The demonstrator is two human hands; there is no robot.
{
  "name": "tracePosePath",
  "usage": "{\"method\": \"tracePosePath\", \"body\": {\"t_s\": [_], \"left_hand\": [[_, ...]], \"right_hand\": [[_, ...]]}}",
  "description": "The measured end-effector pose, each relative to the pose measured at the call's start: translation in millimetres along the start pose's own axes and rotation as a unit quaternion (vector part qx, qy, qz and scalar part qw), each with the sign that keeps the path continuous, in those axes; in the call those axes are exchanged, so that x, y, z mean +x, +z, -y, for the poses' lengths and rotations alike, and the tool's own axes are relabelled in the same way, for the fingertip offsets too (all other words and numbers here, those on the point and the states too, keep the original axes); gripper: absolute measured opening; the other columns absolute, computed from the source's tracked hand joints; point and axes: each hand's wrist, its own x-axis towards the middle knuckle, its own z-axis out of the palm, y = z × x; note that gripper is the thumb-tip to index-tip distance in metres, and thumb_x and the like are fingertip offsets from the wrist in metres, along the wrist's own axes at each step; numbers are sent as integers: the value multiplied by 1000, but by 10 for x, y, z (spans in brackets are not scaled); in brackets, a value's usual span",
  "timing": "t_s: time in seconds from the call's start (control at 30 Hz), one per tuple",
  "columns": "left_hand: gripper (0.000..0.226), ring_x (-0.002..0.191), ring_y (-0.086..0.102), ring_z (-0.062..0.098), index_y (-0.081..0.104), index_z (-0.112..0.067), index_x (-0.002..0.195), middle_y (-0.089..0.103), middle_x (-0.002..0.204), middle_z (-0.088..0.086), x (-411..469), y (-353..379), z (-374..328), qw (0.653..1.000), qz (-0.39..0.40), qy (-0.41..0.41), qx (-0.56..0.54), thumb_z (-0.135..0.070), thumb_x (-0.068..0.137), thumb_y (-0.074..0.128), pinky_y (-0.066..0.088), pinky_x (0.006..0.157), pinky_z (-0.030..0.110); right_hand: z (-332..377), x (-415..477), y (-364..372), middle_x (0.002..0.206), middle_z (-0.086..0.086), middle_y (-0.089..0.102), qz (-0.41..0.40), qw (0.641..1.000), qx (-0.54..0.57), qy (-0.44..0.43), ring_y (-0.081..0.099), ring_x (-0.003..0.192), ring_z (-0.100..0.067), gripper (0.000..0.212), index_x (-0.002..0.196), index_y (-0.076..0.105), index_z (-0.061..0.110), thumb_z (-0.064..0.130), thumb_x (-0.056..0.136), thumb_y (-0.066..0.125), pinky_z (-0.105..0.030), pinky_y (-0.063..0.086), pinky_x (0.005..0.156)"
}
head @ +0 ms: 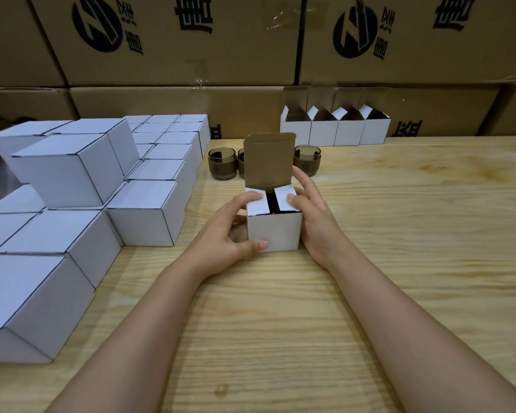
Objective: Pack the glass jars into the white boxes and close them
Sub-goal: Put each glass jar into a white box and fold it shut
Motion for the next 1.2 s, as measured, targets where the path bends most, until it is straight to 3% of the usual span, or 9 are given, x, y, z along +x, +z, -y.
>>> {"method": "tracePosePath", "body": {"t_s": [0.17,0.27,0.37,0.47,0.6,0.67,1.0,1.1,1.2], "left_hand": [[67,102,57,-1,42,-57,117,53,125,-14,-4,-6,-36,1000,-3,-8,-11,-31,69,82,48,85,18],[67,104,58,-2,40,-64,115,54,121,-25,-1,-10,-57,1000,0,-14,-12,-36,66,77,49,89,22],[71,110,57,2,36,-69,116,51,121,-35,1,-14,-46,999,-5,-23,-22,-36,67,76,48,93,28],[77,113,58,7,32,-67,117,52,130,-21,5,-11,-22,999,-13,-24,-26,-34,66,78,48,94,31],[73,112,60,10,24,-49,102,52,131,-7,15,-14,35,998,-25,-28,-45,-17,74,83,48,98,36],[68,112,59,9,22,-42,97,50,133,-3,17,-6,50,998,-25,-30,-43,-14,75,81,48,97,32],[68,113,59,11,22,-42,98,50,133,-1,19,-12,44,999,-24,-21,-35,-13,76,80,46,101,40],[83,112,60,14,21,-55,112,50,131,2,11,-11,18,999,-25,-10,-37,-16,73,83,47,101,42],[92,110,61,9,17,-72,124,48,130,-3,0,-2,-18,1000,-13,14,-10,-30,69,78,48,98,33]], "right_hand": [[-10,-4,-37,107,5,68,16,999,36,-15,66,96,-15,40,115,56,46,14,90,55,-31,53,78],[-7,-15,-46,112,1,65,39,996,82,-22,63,100,-20,30,114,55,32,17,88,61,-35,53,79],[4,-32,-6,113,-5,57,68,994,88,-16,56,101,-23,59,106,49,22,38,62,85,-40,49,82],[13,-41,29,112,0,55,66,995,74,-5,53,102,-21,79,99,48,23,53,40,90,-39,47,84],[-9,-39,7,109,1,55,55,996,66,-15,53,101,-21,35,98,48,24,20,71,71,-35,48,79],[-23,-39,-5,108,1,54,57,996,61,-18,53,100,-22,28,95,51,25,13,73,64,-36,49,78],[-48,-27,-29,119,1,51,68,997,16,-18,51,106,-25,27,90,55,27,12,71,66,-35,48,77],[-41,-38,-17,117,4,52,65,998,14,-9,51,103,-23,21,90,54,26,18,73,63,-33,47,76],[-25,-36,-5,112,5,53,48,998,29,7,50,98,-19,13,86,53,23,30,77,56,-33,44,77]]}}
